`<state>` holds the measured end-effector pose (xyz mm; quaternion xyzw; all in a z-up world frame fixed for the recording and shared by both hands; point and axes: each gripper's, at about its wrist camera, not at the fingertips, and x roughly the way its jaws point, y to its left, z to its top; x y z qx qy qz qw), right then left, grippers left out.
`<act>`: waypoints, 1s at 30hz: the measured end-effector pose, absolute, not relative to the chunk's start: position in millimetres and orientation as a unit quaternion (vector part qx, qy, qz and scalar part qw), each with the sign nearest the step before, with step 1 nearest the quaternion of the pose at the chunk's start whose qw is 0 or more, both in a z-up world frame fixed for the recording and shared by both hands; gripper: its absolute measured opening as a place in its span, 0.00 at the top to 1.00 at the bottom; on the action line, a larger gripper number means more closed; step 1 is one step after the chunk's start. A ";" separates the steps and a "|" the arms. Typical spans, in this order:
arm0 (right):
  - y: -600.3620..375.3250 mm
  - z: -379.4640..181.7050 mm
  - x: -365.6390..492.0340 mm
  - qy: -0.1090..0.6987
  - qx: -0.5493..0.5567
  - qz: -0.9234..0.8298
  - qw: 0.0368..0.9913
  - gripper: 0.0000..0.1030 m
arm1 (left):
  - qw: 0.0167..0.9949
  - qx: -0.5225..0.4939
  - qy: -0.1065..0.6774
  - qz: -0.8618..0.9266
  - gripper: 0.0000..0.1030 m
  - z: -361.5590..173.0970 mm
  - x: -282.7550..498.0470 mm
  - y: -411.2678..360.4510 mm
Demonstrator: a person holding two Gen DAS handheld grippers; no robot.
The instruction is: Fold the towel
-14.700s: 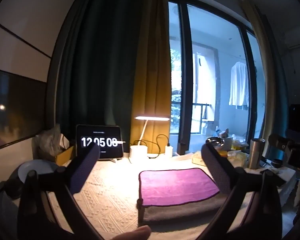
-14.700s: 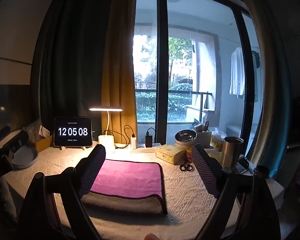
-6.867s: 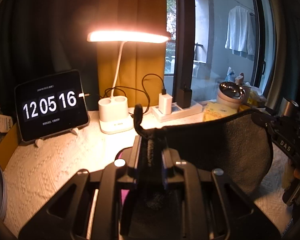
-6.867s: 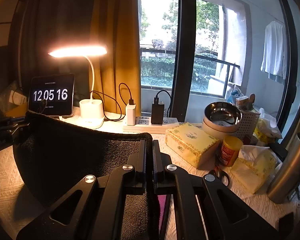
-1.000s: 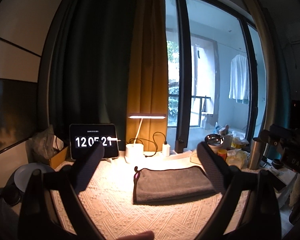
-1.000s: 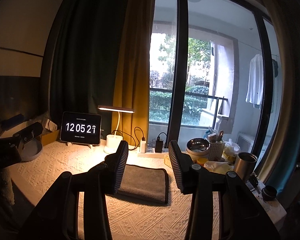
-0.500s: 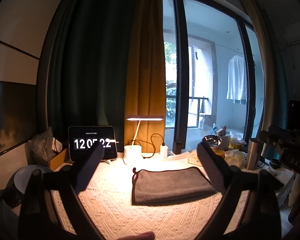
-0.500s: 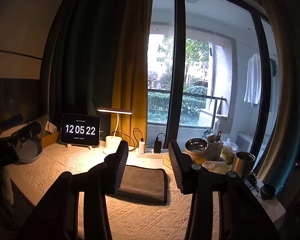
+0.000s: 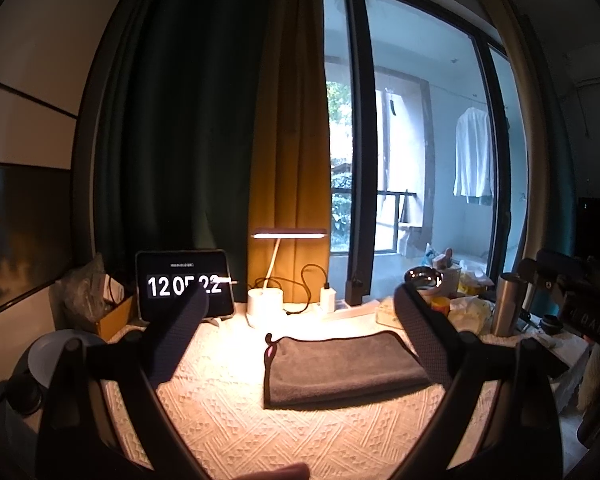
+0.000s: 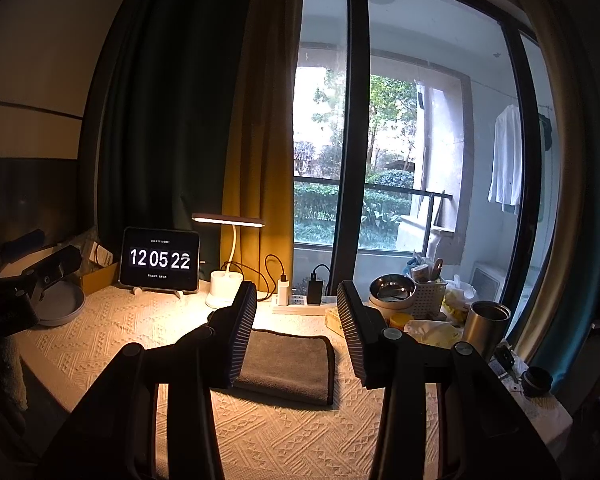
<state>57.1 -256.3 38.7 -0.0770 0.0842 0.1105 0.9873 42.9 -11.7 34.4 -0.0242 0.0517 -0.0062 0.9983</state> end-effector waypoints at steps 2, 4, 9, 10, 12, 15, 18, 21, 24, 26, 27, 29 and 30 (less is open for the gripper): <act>-257.1 38.5 56.7 0.085 -0.077 0.110 0.987 0.57 | 0.998 -0.024 0.053 -0.007 0.07 34.0 43.2 -11.9; -257.4 38.5 56.8 0.085 -0.077 0.110 0.987 0.57 | 0.998 -0.024 0.054 -0.007 0.07 34.0 43.7 -11.8; -258.1 38.3 56.6 0.085 -0.076 0.110 0.987 0.57 | 0.998 -0.024 0.055 -0.007 0.07 33.4 43.9 -11.6; -258.7 38.0 56.5 0.086 -0.076 0.110 0.987 0.57 | 0.998 -0.023 0.055 -0.007 0.07 33.1 44.0 -11.5; -258.6 38.1 56.7 0.086 -0.076 0.110 0.987 0.57 | 0.998 -0.024 0.055 -0.007 0.07 33.6 43.9 -11.7; -258.2 38.3 57.3 0.086 -0.076 0.110 0.987 0.57 | 0.998 -0.024 0.055 -0.007 0.07 33.2 44.1 -11.7; -258.9 38.2 56.8 0.086 -0.076 0.110 0.987 0.57 | 0.998 -0.024 0.055 -0.007 0.07 33.2 44.0 -11.7; -258.8 38.4 57.0 0.086 -0.076 0.110 0.987 0.57 | 0.998 -0.024 0.055 -0.007 0.07 33.0 44.1 -11.6; -258.9 38.3 57.1 0.086 -0.076 0.110 0.987 0.57 | 0.998 -0.024 0.056 -0.007 0.07 32.9 44.2 -11.6; -258.9 38.4 57.3 0.087 -0.076 0.110 0.987 0.57 | 0.998 -0.024 0.056 -0.007 0.07 31.9 44.2 -11.5; -258.9 38.2 57.4 0.087 -0.075 0.110 0.987 0.57 | 0.998 -0.024 0.056 -0.007 0.07 31.9 44.2 -11.5; -259.0 37.4 57.2 0.087 -0.075 0.110 0.987 0.57 | 0.998 -0.024 0.056 -0.007 0.07 31.9 44.2 -11.5; -259.5 37.4 56.2 0.087 -0.075 0.110 0.987 0.57 | 0.998 -0.024 0.056 -0.007 0.07 31.3 44.1 -11.4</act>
